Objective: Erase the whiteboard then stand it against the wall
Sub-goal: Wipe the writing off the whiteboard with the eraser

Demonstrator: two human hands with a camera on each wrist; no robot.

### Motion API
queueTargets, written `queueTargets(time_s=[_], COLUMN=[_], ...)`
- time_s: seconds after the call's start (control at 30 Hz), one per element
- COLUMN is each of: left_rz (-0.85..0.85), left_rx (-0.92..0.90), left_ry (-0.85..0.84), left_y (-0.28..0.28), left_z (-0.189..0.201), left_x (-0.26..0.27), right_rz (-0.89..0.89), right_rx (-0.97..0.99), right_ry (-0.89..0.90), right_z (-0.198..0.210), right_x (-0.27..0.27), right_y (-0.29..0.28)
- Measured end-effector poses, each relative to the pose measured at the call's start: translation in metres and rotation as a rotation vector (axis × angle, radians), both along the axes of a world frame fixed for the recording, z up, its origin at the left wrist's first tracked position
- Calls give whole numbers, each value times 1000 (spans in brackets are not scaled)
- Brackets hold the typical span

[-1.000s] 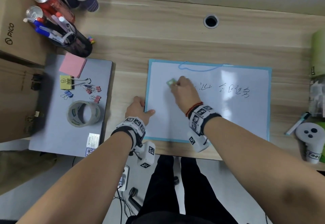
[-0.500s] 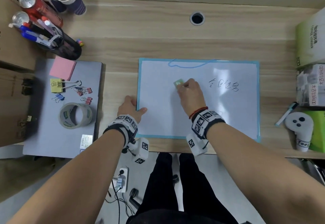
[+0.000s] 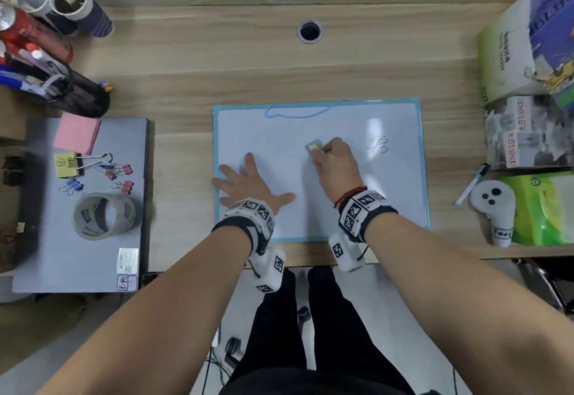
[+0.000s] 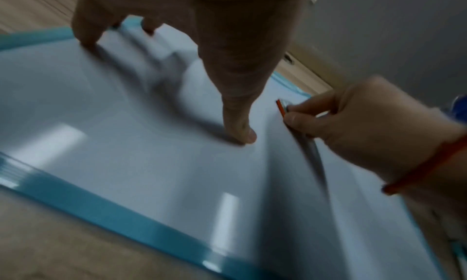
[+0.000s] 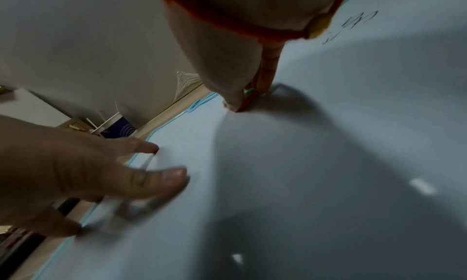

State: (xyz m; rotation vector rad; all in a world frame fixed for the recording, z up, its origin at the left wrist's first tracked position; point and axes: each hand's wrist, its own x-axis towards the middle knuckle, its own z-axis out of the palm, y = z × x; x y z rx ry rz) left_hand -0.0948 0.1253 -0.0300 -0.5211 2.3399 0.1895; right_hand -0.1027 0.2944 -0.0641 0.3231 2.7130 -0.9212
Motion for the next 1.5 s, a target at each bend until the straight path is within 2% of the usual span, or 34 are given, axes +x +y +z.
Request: queueTargets(time_s=[0.07,0.23,0.3,0.47,0.57,0.63,0.7,0.77,0.83,0.93,1.0,1.07,1.2,1.27,1.33,1.4,1.5], left_rz=[5,30,30,15,6,7,12,16,18,14,16,17,19,23,28,27,25], left_rx=[1,-6,-14,-37,-40,-39,-34,-30,-32,-36,-32,-21,-19,-14,-10,-10,-13], left_ry=[-44,-63,-65,-56,-53,-60,-60,-55,-52,-56,-56,-57,-54,-43,-35,-30,-21], left_y=[7,10,10,12,12,12,12,12,12,13,13,13,12,13,13,13,12], left_z=[-4,-9,-9,-6,-5,-5,-4,-4,-4,-2,-1,0,-1,-2,-2,-3,-3], left_x=[0,-3,-4,-4,-3,-3,-3,-2,-2,-3,-3,-2,-2,-1,0,0,0], right_rz=[18,-259,-221,-156,-261,-357,-360,-384,-397,-298,-151,-87,-270,-302,-278,-181,212], right_rx=[30,168,245,-126,-237,-113,108,145,72,-148,-128,11,146,148,73,-71,-35], right_ry=[19,78,103,-81,-47,-9,31,33,-3,-4,-13,47,131,127,75,66,46], right_z=[1,5,6,13,13,10,9,5,6,8,5,1,-9,-5,3,11,16], right_x=[0,-4,-6,5,8,4,3,5,8,21,30,26,1,-17,-27,-28,-12], right_y=[17,94,101,43,51,87,122,136,120,73,58,72,121,117,89,53,19])
